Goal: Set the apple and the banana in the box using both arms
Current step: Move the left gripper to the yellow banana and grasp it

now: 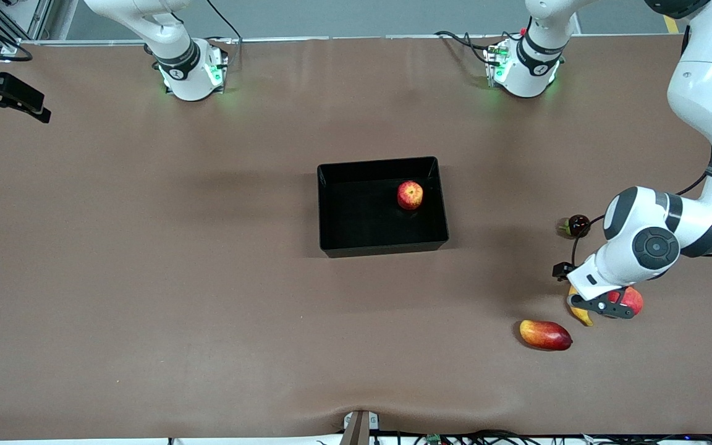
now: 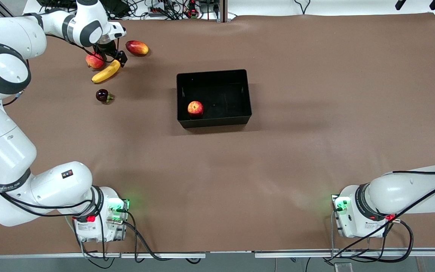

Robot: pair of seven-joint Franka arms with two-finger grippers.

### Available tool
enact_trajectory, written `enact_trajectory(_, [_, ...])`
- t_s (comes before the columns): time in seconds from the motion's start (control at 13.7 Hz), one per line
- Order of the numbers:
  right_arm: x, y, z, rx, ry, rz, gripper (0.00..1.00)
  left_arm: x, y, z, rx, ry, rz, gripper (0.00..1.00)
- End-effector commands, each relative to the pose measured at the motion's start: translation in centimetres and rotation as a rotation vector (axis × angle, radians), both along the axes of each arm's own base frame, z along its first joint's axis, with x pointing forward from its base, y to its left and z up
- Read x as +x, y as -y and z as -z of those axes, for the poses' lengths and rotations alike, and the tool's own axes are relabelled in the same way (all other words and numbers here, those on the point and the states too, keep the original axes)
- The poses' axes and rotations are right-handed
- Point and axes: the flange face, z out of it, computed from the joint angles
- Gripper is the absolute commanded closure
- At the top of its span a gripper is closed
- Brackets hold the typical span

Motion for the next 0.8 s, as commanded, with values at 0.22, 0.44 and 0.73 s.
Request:
enact_trajectory(0.22, [0.1,0.5,-0.4,-0.017,-0.002,0.004,0.00,0.6,-2.6,3.2,-0.012,0.038,0.129,0.06])
enact_trajectory(0.44, [0.1,0.5,-0.4,-0.017,-0.002,0.004,0.00,0.2,-2.5,3.7,-0.021,0.030,0.128,0.96])
enact_trajectory(0.73, [0.1,0.5,-0.4,-0.017,-0.002,0.004,0.00,0.2,-1.6,2.7,-0.024,0.030,0.132,1.00])
